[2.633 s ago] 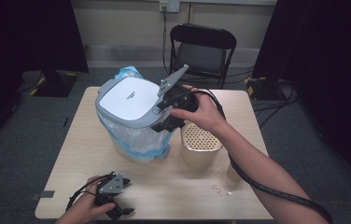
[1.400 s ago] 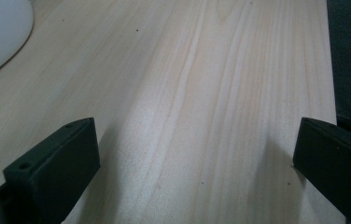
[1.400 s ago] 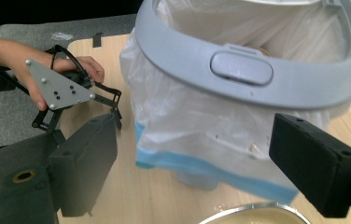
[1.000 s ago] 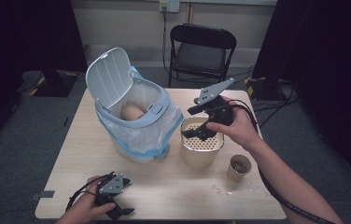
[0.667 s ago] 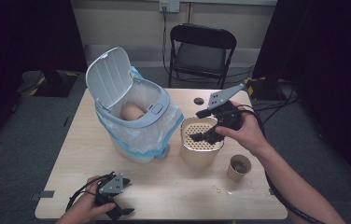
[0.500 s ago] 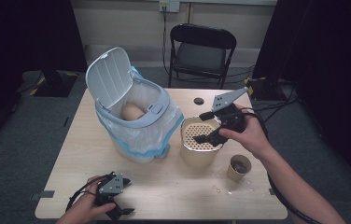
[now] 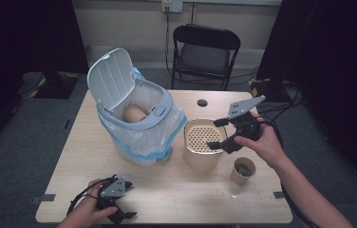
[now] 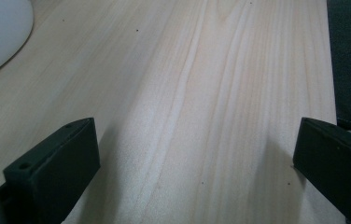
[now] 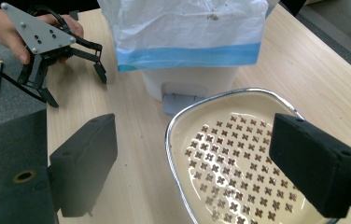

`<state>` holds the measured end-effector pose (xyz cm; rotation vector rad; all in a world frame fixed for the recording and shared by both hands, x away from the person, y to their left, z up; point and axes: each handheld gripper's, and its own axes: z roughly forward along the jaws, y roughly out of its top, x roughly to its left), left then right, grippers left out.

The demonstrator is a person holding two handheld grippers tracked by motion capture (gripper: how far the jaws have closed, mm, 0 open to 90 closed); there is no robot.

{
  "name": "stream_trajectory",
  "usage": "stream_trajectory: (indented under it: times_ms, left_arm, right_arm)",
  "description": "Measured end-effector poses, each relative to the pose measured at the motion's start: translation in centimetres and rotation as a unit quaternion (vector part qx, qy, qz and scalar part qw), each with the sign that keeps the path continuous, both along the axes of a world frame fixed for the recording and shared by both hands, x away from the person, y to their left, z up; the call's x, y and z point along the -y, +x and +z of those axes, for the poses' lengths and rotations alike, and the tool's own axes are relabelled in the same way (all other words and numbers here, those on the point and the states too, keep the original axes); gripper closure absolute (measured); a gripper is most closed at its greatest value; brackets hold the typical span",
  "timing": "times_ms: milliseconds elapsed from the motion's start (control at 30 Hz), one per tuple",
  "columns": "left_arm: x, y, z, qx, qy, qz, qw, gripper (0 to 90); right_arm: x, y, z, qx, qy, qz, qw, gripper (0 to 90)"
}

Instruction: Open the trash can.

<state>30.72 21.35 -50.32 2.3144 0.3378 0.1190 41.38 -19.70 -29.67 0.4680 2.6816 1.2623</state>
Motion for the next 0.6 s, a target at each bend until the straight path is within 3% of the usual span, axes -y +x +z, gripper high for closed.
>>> stream_trajectory:
  times_ms: [600]
  left_arm:
    - [0.0, 0.0, 0.0, -0.001, 0.0, -0.001, 1.0, 0.0]
  right_arm:
    - [2.9, -0.7, -2.1, -0.012, 0.002, -0.019, 0.9997, 15.2]
